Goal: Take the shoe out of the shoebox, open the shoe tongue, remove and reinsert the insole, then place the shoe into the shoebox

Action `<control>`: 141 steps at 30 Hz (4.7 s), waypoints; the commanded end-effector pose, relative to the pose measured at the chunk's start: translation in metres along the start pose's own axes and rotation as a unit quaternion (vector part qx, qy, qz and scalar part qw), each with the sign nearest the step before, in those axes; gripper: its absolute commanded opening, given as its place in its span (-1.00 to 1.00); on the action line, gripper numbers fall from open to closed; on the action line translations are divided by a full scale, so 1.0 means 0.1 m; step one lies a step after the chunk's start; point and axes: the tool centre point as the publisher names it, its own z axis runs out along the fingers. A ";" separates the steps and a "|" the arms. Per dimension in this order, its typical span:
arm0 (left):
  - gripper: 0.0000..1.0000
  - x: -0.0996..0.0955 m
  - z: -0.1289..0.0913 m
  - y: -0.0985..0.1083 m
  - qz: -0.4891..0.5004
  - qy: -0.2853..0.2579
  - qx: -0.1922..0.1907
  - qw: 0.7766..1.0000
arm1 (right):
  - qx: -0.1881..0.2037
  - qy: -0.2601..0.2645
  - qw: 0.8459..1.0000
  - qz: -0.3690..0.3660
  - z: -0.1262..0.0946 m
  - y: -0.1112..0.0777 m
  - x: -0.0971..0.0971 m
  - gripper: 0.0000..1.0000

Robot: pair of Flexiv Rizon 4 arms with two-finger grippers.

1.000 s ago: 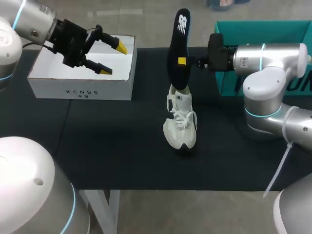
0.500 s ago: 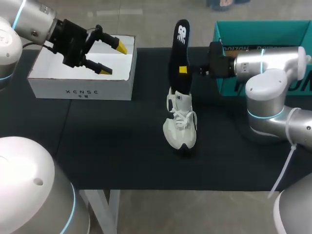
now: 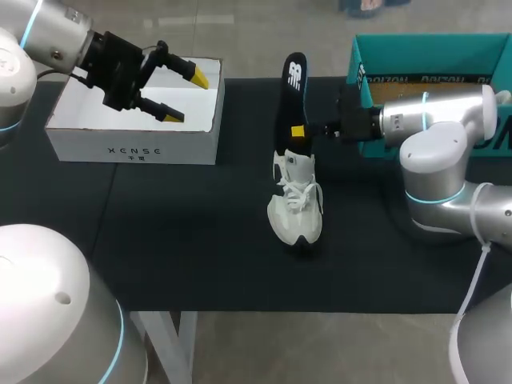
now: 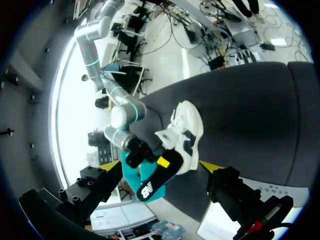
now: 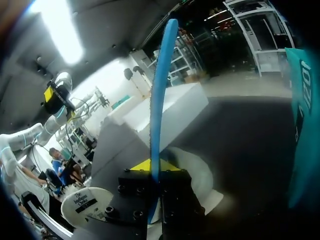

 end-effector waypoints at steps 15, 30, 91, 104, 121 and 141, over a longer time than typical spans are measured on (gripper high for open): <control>1.00 0.00 -0.01 0.00 0.000 0.002 0.000 1.000 | 0.007 -0.016 1.000 -0.002 0.03 -0.03 -0.03 -0.01; 1.00 0.00 -0.01 0.00 0.000 0.002 0.000 1.000 | 0.000 -0.036 0.999 -0.011 0.04 -0.04 -0.01 -1.00; 1.00 0.00 -0.01 0.00 0.000 0.002 0.000 1.000 | -0.007 -0.076 0.997 -0.010 0.01 0.02 0.03 -1.00; 1.00 0.00 -0.01 0.00 0.000 0.002 0.000 1.000 | 0.025 -0.048 0.998 0.019 0.10 -0.40 0.20 -1.00; 1.00 0.00 -0.01 0.00 0.000 0.002 0.000 1.000 | 0.000 -0.074 0.997 -0.008 0.02 0.02 0.01 -0.16; 1.00 0.00 -0.01 0.00 0.000 0.002 0.000 1.000 | 0.045 -0.059 0.997 0.018 0.11 -0.49 0.18 -1.00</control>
